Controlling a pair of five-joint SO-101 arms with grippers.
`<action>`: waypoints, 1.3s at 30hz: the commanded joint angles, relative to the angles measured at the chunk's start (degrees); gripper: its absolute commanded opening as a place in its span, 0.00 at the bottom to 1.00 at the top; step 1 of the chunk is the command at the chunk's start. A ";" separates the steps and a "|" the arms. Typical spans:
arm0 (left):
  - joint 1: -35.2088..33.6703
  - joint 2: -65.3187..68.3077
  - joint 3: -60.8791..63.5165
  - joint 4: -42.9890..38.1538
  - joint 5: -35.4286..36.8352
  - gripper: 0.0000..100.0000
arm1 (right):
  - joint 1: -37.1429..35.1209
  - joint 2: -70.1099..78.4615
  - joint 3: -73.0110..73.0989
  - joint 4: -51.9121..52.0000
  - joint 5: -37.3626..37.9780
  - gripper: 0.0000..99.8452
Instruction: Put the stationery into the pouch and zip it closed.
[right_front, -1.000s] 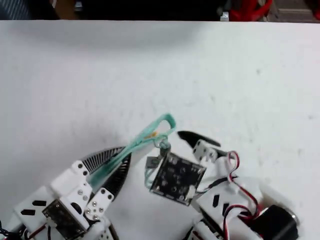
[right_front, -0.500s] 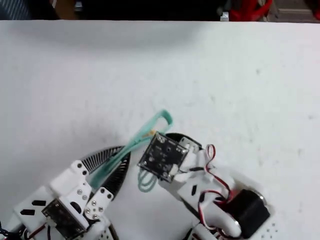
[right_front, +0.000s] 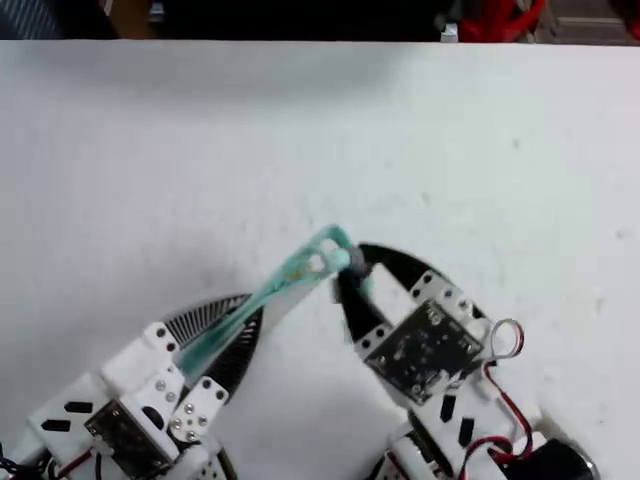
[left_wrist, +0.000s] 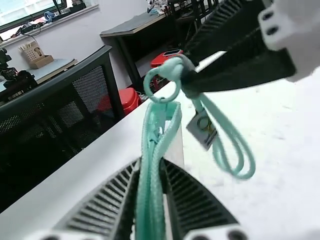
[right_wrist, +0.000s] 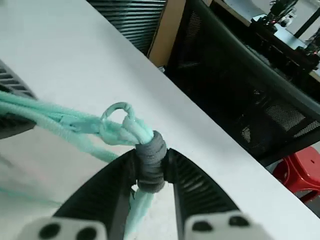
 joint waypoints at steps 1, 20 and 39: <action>0.48 0.22 -0.26 0.62 -0.18 0.02 | 5.76 3.03 -0.62 -6.20 1.05 0.02; 0.40 0.13 -0.62 1.23 -0.44 0.02 | 30.29 19.65 9.85 -22.55 26.99 0.02; 0.13 0.22 -0.09 -0.62 -0.35 0.02 | 14.37 6.46 -6.77 2.95 14.42 0.19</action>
